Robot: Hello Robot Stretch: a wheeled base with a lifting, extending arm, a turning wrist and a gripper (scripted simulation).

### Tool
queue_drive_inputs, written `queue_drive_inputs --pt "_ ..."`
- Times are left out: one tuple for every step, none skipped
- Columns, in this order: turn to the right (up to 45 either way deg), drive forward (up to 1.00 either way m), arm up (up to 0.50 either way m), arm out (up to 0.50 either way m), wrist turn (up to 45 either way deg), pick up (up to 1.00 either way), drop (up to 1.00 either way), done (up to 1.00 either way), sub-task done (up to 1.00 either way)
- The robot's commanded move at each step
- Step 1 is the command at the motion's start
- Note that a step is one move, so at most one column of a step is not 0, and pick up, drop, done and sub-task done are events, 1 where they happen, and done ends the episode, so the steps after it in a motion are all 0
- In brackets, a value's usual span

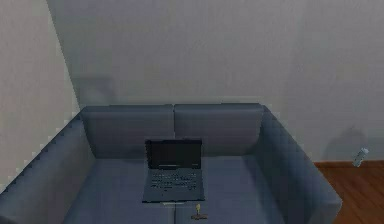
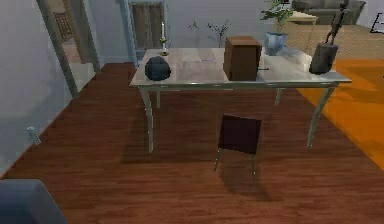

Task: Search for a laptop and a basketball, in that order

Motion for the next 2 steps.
queue_drive_inputs --pt "45.0 0.00 0.00 0.00 0.0 0.00 0.00 0.00 0.00" --pt "39.0 0.00 0.00 0.00 0.0 0.00 0.00 0.00 0.00"
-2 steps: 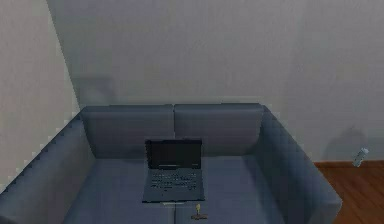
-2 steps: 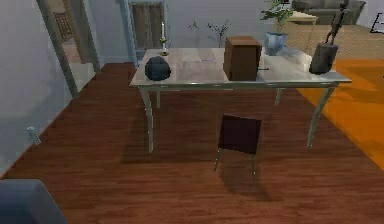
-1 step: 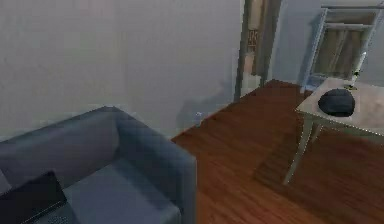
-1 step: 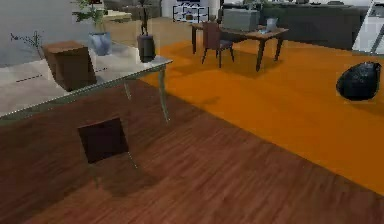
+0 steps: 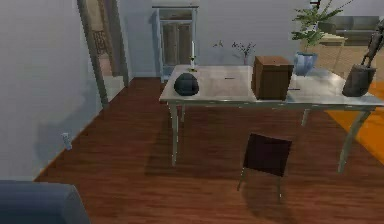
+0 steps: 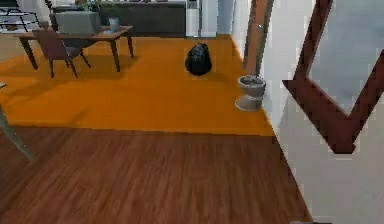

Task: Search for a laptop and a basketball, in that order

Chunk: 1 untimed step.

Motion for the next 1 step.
queue_drive_inputs --pt "0.0 0.75 0.00 0.00 0.0 0.00 0.00 0.00 0.00"
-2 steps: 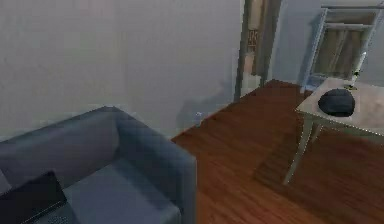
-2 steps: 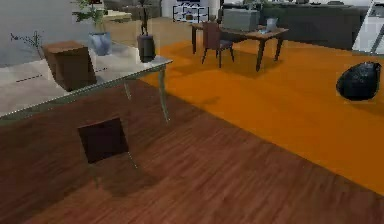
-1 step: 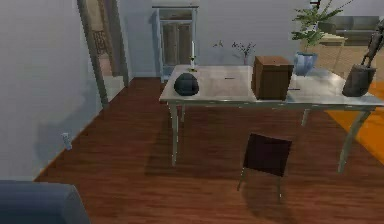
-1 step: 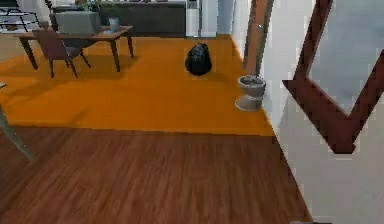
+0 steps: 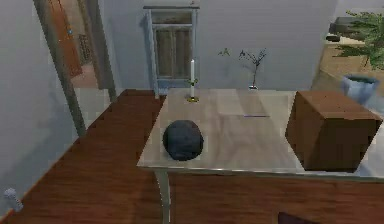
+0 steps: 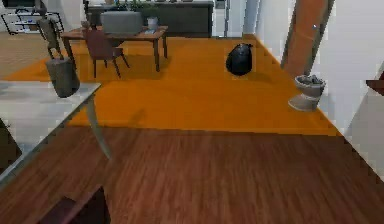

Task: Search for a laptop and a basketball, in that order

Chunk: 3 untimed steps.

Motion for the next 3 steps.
queue_drive_inputs --pt "45.0 0.00 0.00 0.00 0.0 0.00 0.00 0.00 0.00" --pt "45.0 0.00 0.00 0.00 0.0 0.00 0.00 0.00 0.00" --pt "9.0 0.00 0.00 0.00 0.0 0.00 0.00 0.00 0.00"
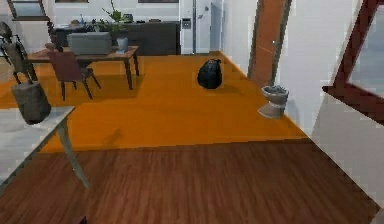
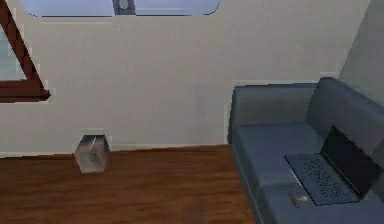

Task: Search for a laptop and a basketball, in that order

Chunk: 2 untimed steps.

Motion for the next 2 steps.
queue_drive_inputs --pt "0.0 0.10 0.00 0.00 0.0 0.00 0.00 0.00 0.00" --pt "-3.0 0.00 0.00 0.00 0.0 0.00 0.00 0.00 0.00"
